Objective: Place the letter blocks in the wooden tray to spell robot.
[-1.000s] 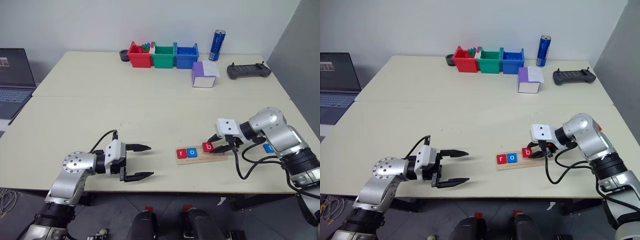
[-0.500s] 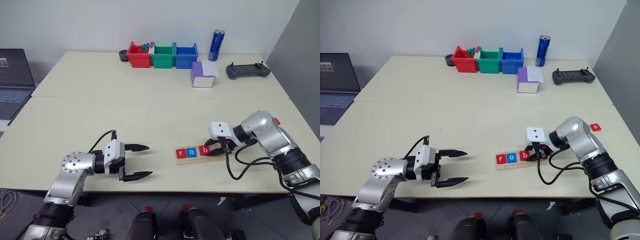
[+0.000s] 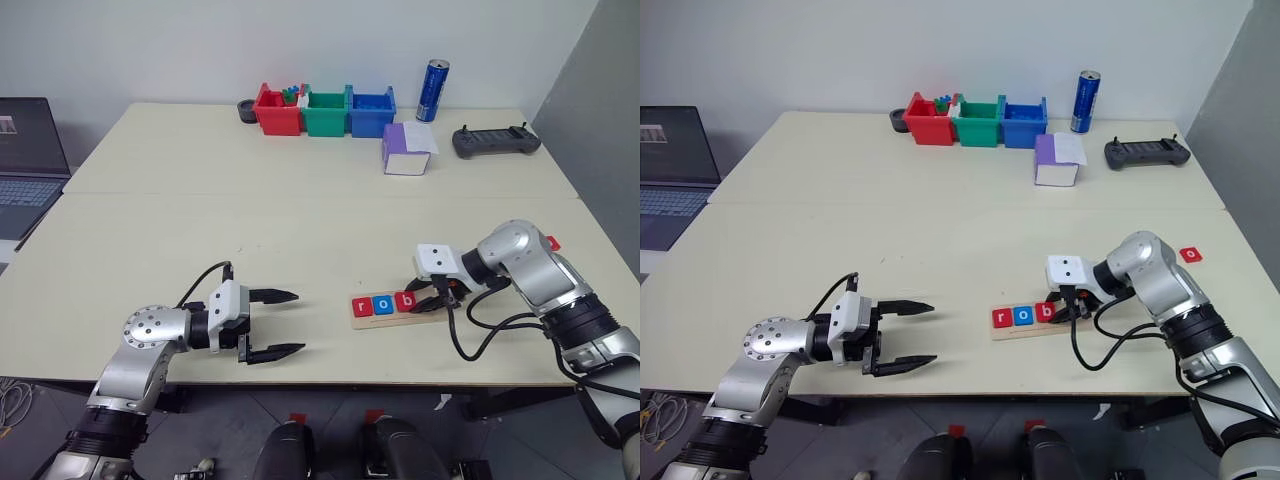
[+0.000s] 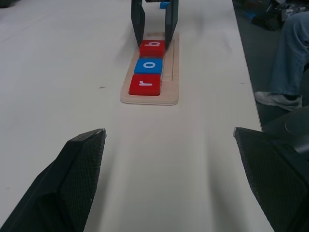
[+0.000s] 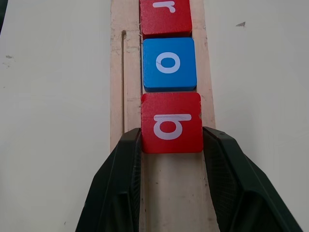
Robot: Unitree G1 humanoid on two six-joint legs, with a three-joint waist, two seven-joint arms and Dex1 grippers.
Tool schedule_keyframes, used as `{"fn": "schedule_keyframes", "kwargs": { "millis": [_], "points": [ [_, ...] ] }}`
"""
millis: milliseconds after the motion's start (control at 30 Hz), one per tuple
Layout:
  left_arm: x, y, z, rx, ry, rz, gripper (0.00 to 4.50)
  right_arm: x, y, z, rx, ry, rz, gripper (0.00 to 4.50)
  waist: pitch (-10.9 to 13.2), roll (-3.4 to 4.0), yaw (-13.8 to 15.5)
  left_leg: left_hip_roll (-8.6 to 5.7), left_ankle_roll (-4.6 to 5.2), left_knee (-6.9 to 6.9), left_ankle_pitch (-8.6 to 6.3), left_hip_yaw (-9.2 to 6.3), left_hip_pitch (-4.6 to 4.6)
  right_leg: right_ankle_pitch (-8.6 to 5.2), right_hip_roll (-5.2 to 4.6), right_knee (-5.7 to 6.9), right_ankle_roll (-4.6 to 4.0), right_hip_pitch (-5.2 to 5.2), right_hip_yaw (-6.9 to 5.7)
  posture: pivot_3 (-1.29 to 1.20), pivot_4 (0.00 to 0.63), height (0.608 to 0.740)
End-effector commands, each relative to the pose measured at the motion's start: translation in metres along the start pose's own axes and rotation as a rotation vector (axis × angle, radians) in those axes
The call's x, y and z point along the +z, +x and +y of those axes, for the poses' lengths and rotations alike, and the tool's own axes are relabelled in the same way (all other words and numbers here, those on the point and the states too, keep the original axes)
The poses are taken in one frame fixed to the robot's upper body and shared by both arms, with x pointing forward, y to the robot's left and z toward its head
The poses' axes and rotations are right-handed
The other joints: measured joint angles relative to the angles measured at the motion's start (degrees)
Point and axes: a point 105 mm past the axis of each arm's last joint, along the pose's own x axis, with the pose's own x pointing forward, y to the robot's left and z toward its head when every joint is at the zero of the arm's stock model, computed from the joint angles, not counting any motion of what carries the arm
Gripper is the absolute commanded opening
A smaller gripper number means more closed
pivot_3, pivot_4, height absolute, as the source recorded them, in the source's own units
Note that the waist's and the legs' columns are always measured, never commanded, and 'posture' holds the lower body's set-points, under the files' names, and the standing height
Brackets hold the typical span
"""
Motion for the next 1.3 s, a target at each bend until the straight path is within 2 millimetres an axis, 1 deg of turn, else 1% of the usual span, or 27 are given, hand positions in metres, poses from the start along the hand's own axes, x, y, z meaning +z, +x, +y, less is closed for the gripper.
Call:
{"fn": "schedule_keyframes", "kwargs": {
  "millis": [33,200,800,1167,1300],
  "points": [
    [0.0087,-0.0025,0.0009,0.005,0.045,-0.007,4.5,0.01,-0.0034,-0.0042,-0.015,-0.045,0.003,1.45,0.0,0.0,0.0,0.0,0.0,0.0,0.0,0.0,0.0,0.0,0.0,0.0,0.0,0.0,0.0,0.0,0.15,0.74],
    [0.0089,-0.0036,0.0006,0.01,0.043,-0.005,4.5,0.0094,-0.0023,-0.0052,-0.017,-0.051,0.015,1.45,0.0,0.0,0.0,0.0,0.0,0.0,0.0,0.0,0.0,0.0,0.0,0.0,0.0,0.0,0.0,0.0,0.15,0.74],
    [0.0088,-0.0037,0.0,0.018,0.042,-0.003,4.5,0.0184,0.0006,-0.0035,-0.008,-0.07,0.005,1.45,0.0,0.0,-0.01,0.0,0.0,0.0,0.0,0.0,0.0,0.0,0.0,0.01,0.0,0.0,0.0,0.0,0.15,0.74],
    [0.0081,-0.0036,0.0006,0.018,0.04,-0.004,4.5,0.0093,-0.0017,0.0004,0.017,-0.074,0.041,1.45,0.0,0.0,0.0,0.0,0.0,0.0,0.0,0.0,0.0,0.0,0.0,0.01,0.0,0.0,0.0,0.0,0.15,0.74],
    [0.008,-0.0036,0.0008,0.019,0.041,-0.003,4.5,0.012,0.0002,-0.0036,-0.003,-0.078,0.03,1.45,0.0,0.0,-0.01,0.0,0.0,0.0,0.0,0.0,0.01,0.0,0.0,0.01,0.0,0.0,-0.01,0.0,0.15,0.74]
  ]
}}
